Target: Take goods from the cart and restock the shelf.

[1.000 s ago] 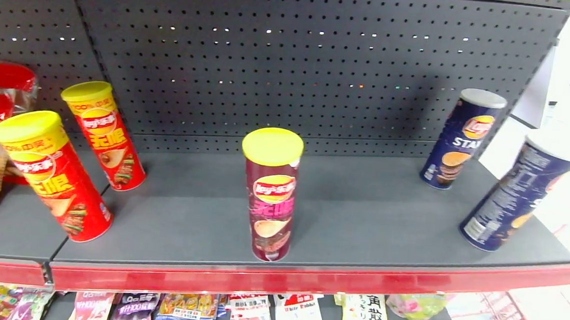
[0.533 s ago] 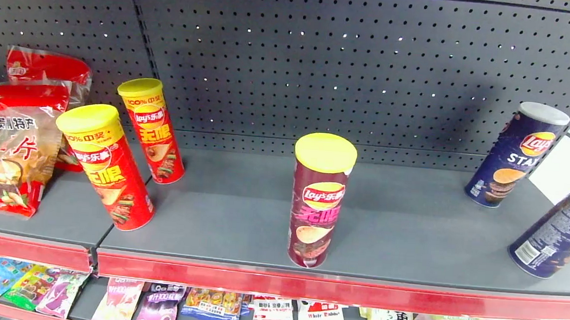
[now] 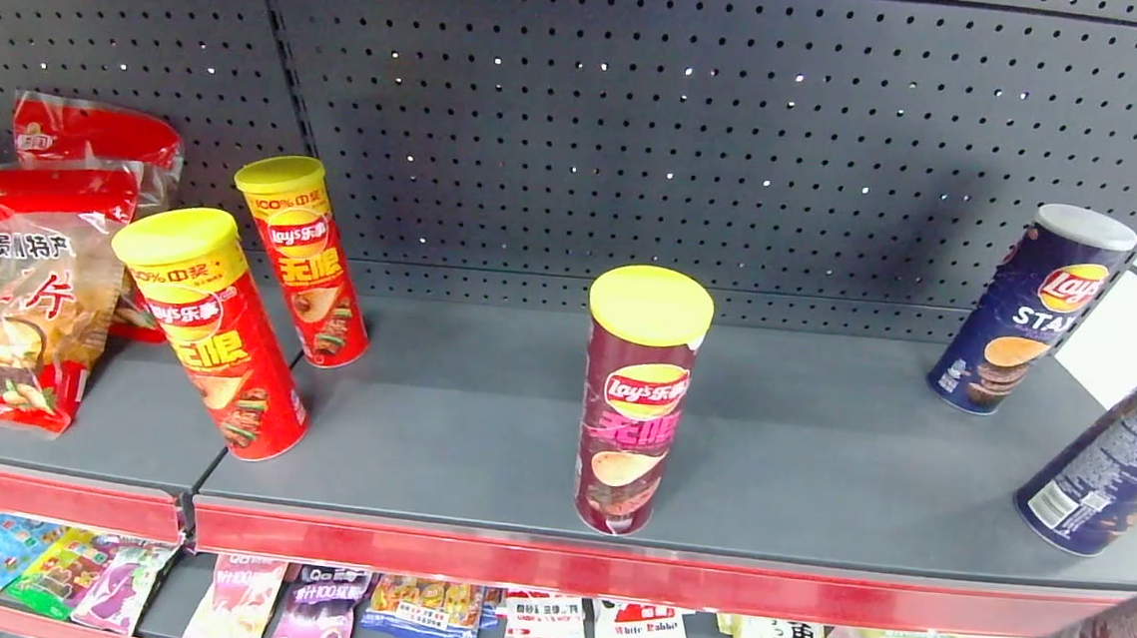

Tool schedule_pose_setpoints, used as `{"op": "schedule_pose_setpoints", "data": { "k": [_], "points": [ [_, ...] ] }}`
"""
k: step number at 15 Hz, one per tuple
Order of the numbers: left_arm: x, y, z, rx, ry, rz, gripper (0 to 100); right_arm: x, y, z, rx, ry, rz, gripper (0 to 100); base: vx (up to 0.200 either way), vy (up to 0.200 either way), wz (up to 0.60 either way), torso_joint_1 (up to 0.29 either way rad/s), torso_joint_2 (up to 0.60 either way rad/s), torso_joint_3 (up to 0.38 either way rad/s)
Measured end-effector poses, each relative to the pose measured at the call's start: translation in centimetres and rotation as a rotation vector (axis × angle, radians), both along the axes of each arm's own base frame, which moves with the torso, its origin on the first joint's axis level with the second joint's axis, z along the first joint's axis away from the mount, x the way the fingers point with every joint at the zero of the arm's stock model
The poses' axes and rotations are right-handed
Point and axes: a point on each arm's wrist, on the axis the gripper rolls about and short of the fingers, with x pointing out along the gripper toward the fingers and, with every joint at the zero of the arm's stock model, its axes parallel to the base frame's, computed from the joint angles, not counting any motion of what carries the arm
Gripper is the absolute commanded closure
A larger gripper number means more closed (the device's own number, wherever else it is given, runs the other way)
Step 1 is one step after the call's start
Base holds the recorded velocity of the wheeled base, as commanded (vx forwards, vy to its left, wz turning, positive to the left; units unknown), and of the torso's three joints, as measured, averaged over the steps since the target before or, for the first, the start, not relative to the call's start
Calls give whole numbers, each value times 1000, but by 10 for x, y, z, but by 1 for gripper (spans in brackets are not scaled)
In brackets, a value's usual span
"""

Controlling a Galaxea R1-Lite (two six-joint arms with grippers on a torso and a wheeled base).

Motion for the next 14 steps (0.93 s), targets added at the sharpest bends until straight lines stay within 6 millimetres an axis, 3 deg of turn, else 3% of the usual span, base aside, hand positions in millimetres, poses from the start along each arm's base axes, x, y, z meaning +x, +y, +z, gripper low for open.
{"op": "schedule_pose_setpoints", "data": {
  "k": [3,6,9,14],
  "points": [
    [0,0,-2,-3,-3,6,0,56,18,38,-10,55,122,100,0,0,0,0,0,0],
    [0,1,-2,-1,-4,31,0,122,42,56,-17,87,190,100,0,0,0,0,0,0],
    [0,1,-2,-1,-5,37,0,173,62,64,-17,111,268,100,0,0,0,0,0,0],
    [0,1,-2,0,-6,38,0,234,84,53,-33,112,318,100,0,0,0,0,0,0]
  ]
}}
